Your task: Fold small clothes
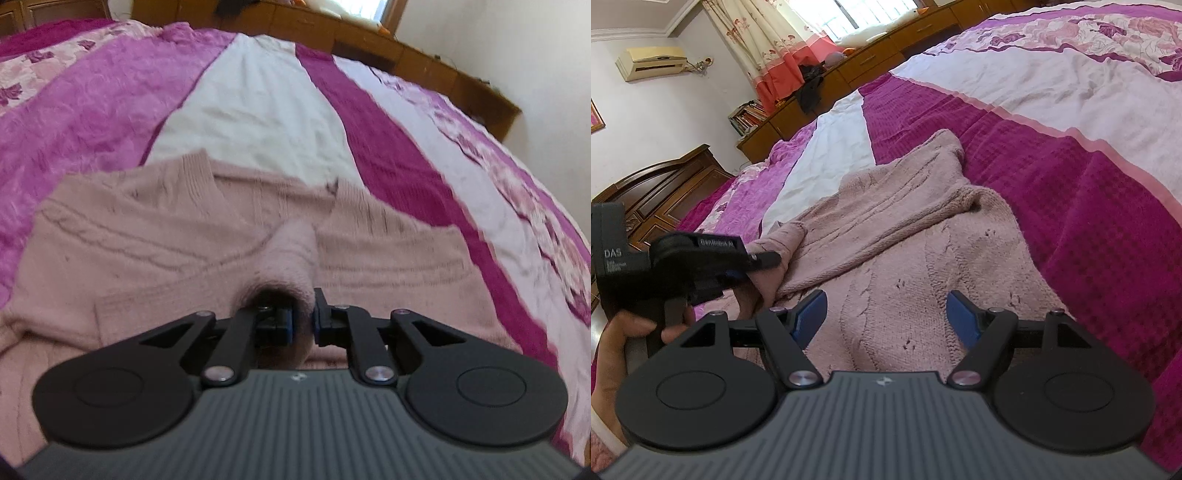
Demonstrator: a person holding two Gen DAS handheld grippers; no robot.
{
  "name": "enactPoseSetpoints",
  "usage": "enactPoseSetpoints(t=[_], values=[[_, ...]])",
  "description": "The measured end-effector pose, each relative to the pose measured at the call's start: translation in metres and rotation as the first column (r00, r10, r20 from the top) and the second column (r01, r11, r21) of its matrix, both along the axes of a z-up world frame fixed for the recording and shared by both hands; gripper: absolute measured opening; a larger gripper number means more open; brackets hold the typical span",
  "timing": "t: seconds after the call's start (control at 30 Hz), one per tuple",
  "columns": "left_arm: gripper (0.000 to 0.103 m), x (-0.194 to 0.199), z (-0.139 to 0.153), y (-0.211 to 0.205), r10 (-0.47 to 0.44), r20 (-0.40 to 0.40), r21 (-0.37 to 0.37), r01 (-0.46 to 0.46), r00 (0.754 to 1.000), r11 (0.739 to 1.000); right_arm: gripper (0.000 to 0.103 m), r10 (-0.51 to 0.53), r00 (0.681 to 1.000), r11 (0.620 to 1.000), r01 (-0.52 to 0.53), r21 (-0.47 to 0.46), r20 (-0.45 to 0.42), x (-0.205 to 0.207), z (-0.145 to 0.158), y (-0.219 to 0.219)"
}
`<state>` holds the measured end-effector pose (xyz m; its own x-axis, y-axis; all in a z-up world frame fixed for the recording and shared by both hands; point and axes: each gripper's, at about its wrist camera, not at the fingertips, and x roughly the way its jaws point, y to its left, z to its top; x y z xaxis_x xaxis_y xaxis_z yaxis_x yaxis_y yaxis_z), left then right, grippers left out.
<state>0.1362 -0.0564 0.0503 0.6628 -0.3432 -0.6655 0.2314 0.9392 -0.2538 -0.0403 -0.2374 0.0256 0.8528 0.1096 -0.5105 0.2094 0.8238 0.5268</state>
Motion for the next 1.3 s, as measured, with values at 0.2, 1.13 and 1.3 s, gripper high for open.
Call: enactPoseSetpoints(t=[0.2,1.13,1.3], values=[[0.047,-0.022,0.002,0.008,-0.03,0.006,0.04,0.03,1.0,0.999,0.078,-0.003,1.0,1.0,0.003,0.002,-0.006,0.001,0.0,0.0],[0.047,-0.065,0.012,0.118,0.193,0.047,0.126,-0.197,0.98,0.972,0.078,0.187,0.982,0.981,-0.188,-0.056,-0.028,0.113,0.03,0.063],[0.047,-0.06,0.013,0.133,0.228,0.054,0.098,-0.233,0.972,0.968,0.071,0.248,0.966,0.965,-0.253,-0.068,-0.076,0.149,0.019,0.081]])
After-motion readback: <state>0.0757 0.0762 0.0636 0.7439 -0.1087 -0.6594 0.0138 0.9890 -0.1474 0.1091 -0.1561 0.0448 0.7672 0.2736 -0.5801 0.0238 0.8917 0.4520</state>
